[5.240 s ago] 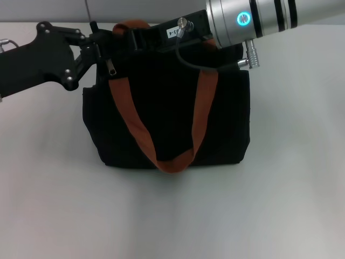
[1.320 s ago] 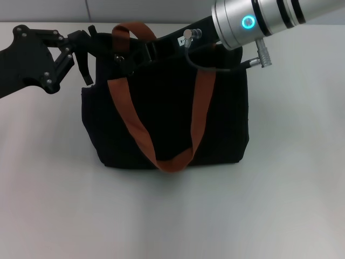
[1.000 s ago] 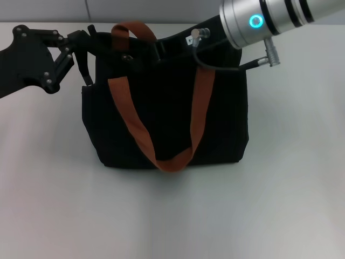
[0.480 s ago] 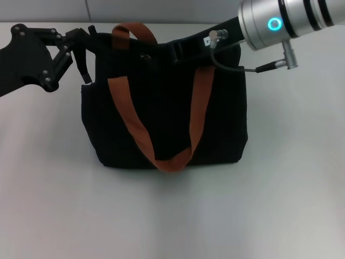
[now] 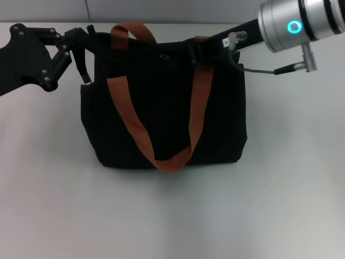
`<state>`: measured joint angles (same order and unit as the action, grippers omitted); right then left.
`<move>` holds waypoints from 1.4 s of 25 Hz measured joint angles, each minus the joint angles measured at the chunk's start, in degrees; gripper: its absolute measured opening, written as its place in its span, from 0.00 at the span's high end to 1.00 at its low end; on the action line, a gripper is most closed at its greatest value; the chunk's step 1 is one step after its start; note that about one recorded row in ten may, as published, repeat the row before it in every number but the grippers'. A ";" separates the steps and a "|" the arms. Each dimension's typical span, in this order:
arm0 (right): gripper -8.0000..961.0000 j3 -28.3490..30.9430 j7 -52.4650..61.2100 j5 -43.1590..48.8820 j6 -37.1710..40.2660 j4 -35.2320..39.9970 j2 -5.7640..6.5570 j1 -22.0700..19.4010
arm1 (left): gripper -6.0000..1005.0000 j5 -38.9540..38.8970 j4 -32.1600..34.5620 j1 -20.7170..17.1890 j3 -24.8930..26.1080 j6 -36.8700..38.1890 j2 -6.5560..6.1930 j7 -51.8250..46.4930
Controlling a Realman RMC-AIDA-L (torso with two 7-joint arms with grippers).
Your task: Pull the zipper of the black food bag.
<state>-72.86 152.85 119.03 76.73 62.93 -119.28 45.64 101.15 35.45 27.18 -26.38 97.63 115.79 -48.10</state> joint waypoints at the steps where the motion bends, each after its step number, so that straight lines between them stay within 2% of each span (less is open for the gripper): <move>1: 0.99 0.40 0.03 0.17 0.26 0.15 -0.01 -0.21 | 0.93 0.00 -0.08 0.00 0.01 0.00 -0.04 -0.04; 35: 0.99 12.20 -1.19 3.12 4.21 6.05 0.08 -9.31 | 0.92 -0.74 0.08 0.22 0.17 -0.10 -0.06 -1.37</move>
<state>-60.67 151.66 122.15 80.94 68.98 -119.20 36.32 100.41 35.53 27.39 -26.21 97.53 115.74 -49.48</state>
